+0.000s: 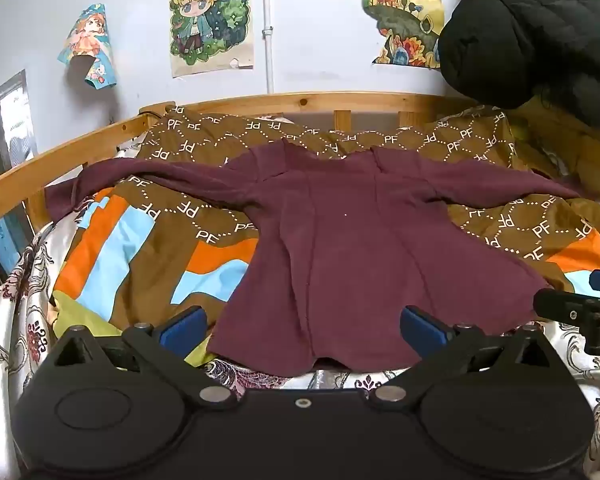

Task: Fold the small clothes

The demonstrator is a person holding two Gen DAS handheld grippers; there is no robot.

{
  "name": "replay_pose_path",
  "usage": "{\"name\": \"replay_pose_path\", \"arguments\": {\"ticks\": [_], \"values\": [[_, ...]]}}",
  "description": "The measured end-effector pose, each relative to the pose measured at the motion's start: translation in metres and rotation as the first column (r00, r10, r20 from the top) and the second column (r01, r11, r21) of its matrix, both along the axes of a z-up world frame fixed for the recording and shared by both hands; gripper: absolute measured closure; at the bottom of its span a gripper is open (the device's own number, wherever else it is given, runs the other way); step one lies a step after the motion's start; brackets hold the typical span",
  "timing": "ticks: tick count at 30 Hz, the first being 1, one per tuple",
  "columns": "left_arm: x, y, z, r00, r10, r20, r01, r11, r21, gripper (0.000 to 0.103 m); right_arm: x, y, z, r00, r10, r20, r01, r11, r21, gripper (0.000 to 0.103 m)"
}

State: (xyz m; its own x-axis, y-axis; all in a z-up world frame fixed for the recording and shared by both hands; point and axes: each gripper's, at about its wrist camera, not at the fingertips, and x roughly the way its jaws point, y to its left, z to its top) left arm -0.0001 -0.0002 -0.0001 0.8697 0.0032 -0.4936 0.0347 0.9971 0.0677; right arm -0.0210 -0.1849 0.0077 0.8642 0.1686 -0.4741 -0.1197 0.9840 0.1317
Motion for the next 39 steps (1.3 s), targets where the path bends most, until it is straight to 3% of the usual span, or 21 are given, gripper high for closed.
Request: {"name": "replay_pose_path", "arguments": {"ticks": [39], "values": [[0.0056, 0.0015, -0.0033, 1.000, 0.003, -0.018, -0.003, 1.000, 0.001, 0.001, -0.0007, -0.0015, -0.0025, 1.000, -0.005, -0.007, 0.005, 1.000, 0.009, 0.000]]}}
